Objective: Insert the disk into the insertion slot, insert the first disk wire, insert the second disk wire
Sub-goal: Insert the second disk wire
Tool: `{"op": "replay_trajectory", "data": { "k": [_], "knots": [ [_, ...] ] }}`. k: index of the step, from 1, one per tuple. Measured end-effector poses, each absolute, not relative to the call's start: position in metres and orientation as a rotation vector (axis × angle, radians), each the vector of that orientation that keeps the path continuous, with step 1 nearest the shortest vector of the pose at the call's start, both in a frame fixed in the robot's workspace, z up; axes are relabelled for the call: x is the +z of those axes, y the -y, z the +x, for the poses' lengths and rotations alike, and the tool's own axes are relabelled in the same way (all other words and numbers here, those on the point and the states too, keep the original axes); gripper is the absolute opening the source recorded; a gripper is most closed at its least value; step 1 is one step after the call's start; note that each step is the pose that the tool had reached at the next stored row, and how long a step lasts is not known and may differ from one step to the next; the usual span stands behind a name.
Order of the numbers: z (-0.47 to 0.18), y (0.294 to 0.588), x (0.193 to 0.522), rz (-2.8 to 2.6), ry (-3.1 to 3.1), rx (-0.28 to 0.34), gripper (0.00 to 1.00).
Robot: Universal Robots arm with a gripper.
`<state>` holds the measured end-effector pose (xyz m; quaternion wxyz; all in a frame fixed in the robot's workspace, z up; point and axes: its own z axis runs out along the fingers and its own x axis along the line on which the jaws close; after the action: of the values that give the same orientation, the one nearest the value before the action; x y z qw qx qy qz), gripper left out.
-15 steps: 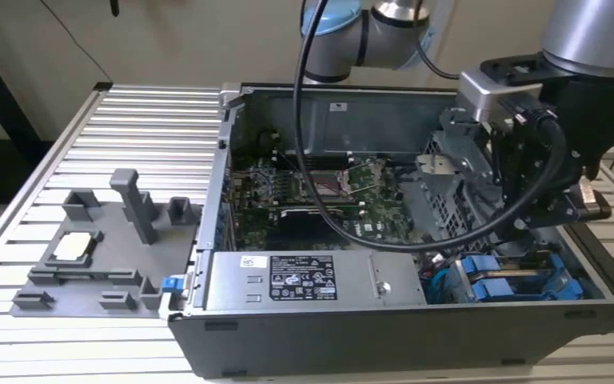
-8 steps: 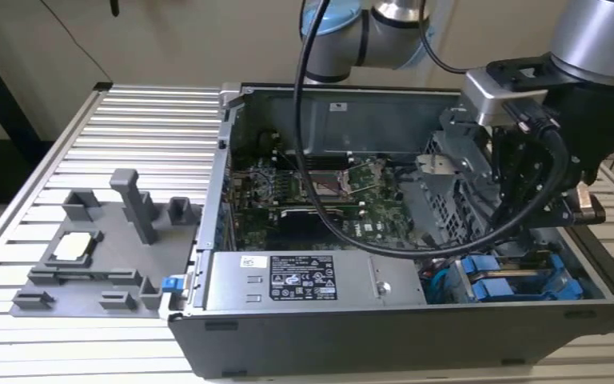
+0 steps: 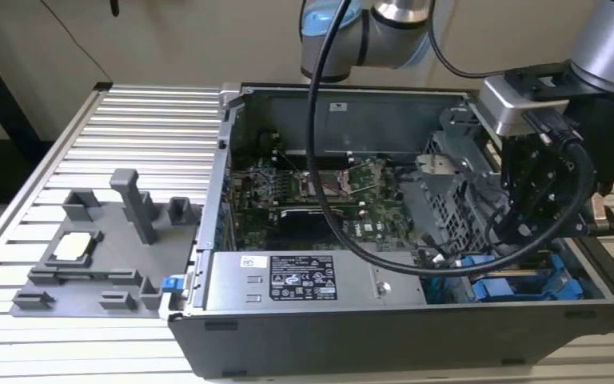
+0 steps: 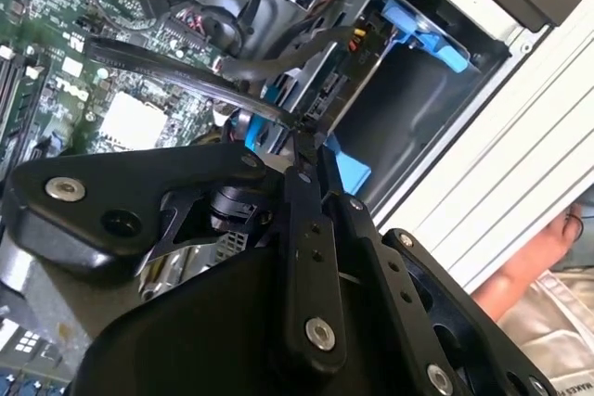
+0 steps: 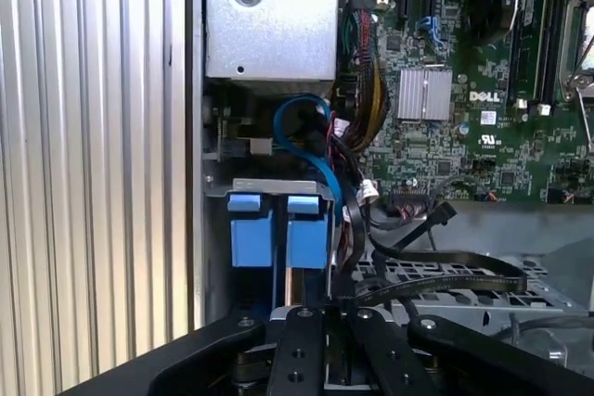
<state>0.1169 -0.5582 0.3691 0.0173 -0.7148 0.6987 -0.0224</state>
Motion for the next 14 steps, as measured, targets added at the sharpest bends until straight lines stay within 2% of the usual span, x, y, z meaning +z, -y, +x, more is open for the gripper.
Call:
{"op": "replay_trajectory", "data": {
  "k": [14],
  "knots": [
    [0.1271, 0.5653, 0.3648, -2.193, -2.203, -0.019, 0.16]
  ]
}}
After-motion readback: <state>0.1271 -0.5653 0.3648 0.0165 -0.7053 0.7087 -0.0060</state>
